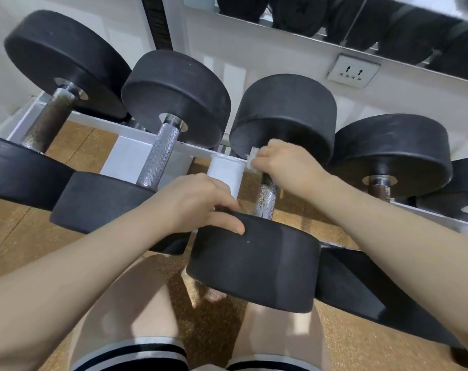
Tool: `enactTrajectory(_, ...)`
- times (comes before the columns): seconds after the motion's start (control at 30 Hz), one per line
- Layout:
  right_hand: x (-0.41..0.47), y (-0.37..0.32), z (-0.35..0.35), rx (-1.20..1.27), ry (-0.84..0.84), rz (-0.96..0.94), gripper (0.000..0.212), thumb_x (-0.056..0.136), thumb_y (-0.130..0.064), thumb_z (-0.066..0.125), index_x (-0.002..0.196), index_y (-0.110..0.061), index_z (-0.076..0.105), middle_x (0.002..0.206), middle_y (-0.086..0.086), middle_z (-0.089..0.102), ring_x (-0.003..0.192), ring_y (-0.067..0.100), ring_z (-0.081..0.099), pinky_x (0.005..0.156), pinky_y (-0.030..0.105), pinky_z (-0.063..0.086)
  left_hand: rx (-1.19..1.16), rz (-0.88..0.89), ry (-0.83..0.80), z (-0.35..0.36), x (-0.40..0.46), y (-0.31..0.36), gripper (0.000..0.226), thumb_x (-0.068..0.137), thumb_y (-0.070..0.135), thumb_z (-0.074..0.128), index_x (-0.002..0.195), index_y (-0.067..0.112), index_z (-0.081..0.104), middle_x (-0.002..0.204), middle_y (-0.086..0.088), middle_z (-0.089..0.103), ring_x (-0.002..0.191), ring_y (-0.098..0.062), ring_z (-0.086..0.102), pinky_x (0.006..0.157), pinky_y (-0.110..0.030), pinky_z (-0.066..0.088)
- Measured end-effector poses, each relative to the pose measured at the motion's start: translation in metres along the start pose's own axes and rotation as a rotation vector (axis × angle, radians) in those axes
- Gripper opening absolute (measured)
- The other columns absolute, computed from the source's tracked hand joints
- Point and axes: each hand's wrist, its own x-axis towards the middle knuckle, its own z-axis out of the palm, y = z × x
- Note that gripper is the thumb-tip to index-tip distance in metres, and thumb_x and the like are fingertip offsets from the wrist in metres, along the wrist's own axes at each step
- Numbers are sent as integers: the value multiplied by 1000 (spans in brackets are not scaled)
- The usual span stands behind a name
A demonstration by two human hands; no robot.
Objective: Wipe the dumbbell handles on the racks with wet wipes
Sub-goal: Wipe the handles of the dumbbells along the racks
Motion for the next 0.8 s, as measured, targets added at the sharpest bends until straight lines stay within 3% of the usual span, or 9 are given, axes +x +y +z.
enactTrajectory(0.1, 7, -3, -8, 163, -176, 113, 26, 79, 2, 53, 78, -20, 66, 78, 2, 63, 88, 26, 59, 71, 26, 40, -6, 4, 3, 0, 0, 0, 76, 55, 80, 32, 96, 30, 72, 86, 9, 65, 81, -8, 56, 71, -31, 46)
enactTrajectory(0.2, -9, -7, -22, 443, -361, 34, 22, 86, -7, 59, 99, -18, 74, 89, -8, 70, 79, 5, 59, 69, 4, 34, -1, 15, 4, 0, -1, 0, 75, 56, 80, 32, 96, 29, 72, 85, 7, 66, 82, -10, 57, 71, -36, 47)
enactTrajectory(0.27, -23, -17, -23, 582, -422, -68, 22, 84, -4, 60, 94, -17, 75, 88, -6, 72, 78, 4, 59, 69, 6, 38, -6, 18, 3, -1, -1, 0, 73, 57, 80, 32, 94, 30, 72, 84, 7, 65, 81, -10, 58, 71, -39, 48)
enactTrajectory(0.33, -29, -21, -15, 575, -301, -122, 22, 80, -1, 59, 91, -12, 75, 87, -1, 73, 86, 8, 57, 70, 13, 42, -5, 11, -3, -2, -1, 0, 74, 57, 81, 32, 95, 31, 71, 84, 8, 65, 81, -9, 57, 72, -39, 47)
enactTrajectory(0.43, -18, -8, -9, 434, -34, -59, 20, 73, -4, 56, 84, -1, 72, 86, 12, 71, 81, 21, 64, 76, 28, 48, 4, 10, -6, -2, -1, 1, 75, 57, 80, 31, 95, 30, 71, 86, 8, 65, 80, -7, 56, 72, -38, 48)
enactTrajectory(0.5, -13, -1, -6, 309, -55, -47, 18, 76, -4, 55, 82, 2, 70, 90, 16, 69, 84, 31, 64, 76, 30, 46, 0, 10, -6, -2, -2, 1, 74, 58, 80, 31, 95, 30, 71, 86, 8, 65, 81, -7, 56, 72, -38, 48)
enactTrajectory(0.57, -16, 0, 1, 235, -108, -125, 23, 78, -10, 49, 82, 0, 70, 90, 12, 69, 81, 32, 62, 75, 34, 45, -7, 2, -11, -2, -1, 2, 74, 57, 80, 32, 96, 31, 71, 86, 8, 66, 82, -8, 57, 73, -38, 48)
enactTrajectory(0.63, -21, -1, 4, 286, -142, -175, 24, 78, -13, 48, 80, 0, 69, 84, 10, 70, 78, 30, 62, 73, 36, 46, -5, -7, -11, -3, -1, 2, 75, 56, 80, 31, 96, 31, 72, 87, 8, 66, 83, -8, 57, 74, -37, 48)
enactTrajectory(0.8, -31, -12, 4, 544, -205, -249, 14, 75, -3, 61, 84, -2, 72, 86, 10, 71, 79, 16, 59, 75, 21, 42, 22, -5, -16, -1, 0, 2, 76, 57, 80, 30, 96, 30, 72, 90, 10, 66, 82, -7, 57, 71, -34, 48)
